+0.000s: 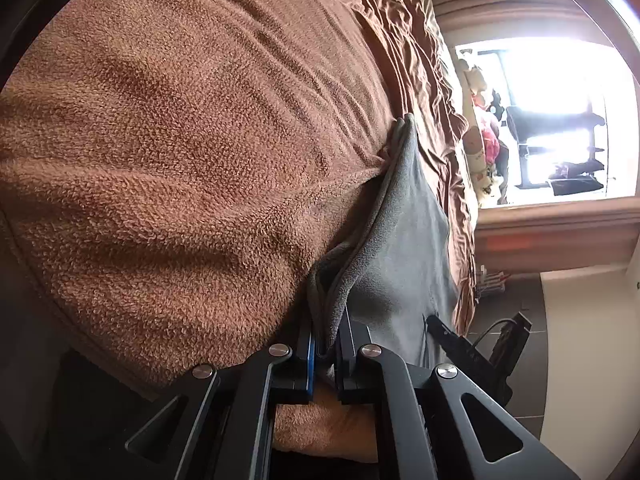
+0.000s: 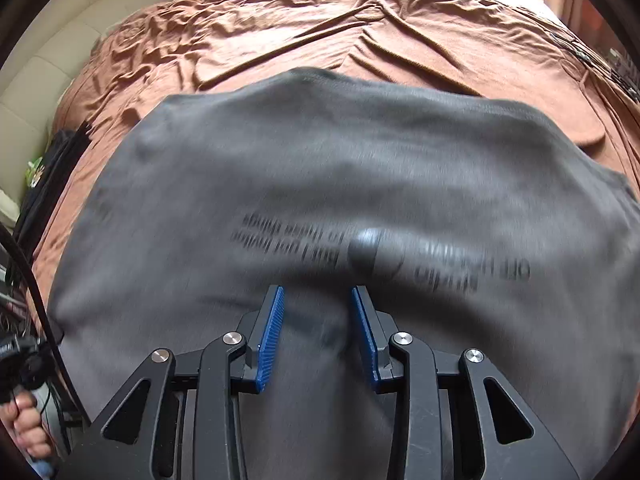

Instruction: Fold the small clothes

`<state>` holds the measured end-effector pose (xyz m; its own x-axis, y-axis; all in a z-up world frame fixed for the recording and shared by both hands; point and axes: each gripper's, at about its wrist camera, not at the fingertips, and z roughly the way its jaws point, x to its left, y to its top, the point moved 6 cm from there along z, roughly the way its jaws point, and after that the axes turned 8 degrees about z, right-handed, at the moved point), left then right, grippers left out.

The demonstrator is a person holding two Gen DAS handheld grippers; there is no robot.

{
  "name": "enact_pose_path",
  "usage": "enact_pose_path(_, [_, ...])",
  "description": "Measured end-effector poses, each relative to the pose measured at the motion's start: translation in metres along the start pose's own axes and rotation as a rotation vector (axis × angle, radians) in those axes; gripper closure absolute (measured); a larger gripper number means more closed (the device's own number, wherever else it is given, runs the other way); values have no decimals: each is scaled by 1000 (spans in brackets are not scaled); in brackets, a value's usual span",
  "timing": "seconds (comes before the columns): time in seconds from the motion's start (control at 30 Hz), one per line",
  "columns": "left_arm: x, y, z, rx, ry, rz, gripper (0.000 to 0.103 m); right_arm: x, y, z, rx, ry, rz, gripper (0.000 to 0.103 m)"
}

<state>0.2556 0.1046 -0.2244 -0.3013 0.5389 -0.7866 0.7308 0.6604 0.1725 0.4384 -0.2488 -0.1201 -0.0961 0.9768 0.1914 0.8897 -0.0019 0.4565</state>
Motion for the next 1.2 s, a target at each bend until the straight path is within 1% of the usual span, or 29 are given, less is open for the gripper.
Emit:
enact_pose_path(0.1, [-1, 2, 2, 0, 8, -3, 96, -1, 18, 12, -4, 3, 19, 75])
enact_pose_path(0.17, [-3, 3, 4, -2, 12, -9, 96, -6, 29, 15, -14, -10, 34, 76])
enact_pose_path(0.33, [-4, 6, 6, -6, 22, -15, 96, -11, 46, 25, -10, -18, 59, 85])
enact_pose_path(0.47, [-4, 8, 9, -10, 27, -21, 96, -15, 61, 36, -6, -37, 89, 99])
enact_pose_path(0.5, [-4, 8, 9, -10, 28, -21, 96, -16, 65, 38, -7, -42, 97, 100])
enact_pose_path(0.63, [-7, 10, 14, -9, 35, -19, 96, -25, 79, 42, -4, -36, 126, 101])
enact_pose_path(0.73, [-9, 11, 17, -6, 35, -18, 96, -27, 90, 46, -19, -66, 135, 101])
enact_pose_path(0.8, [-9, 11, 18, -3, 31, -15, 96, -30, 96, 52, -2, -56, 163, 101])
enact_pose_path(0.87, [-9, 12, 19, -1, 28, -10, 96, -29, 96, 52, 5, -44, 190, 101])
enact_pose_path(0.93, [-11, 13, 18, -4, 22, -2, 96, -27, 92, 49, 10, -46, 177, 100])
enact_pose_path(1.0, [-12, 15, 16, -5, 8, 3, 96, -22, 82, 43, 21, -28, 167, 100])
enact_pose_path(1.07, [-14, 16, 14, -7, -14, -1, 96, -21, 73, 36, 30, -6, 168, 100])
enact_pose_path(1.2, [-27, 20, 8, -16, -79, 23, 96, -24, 52, 17, 30, 36, 187, 100])
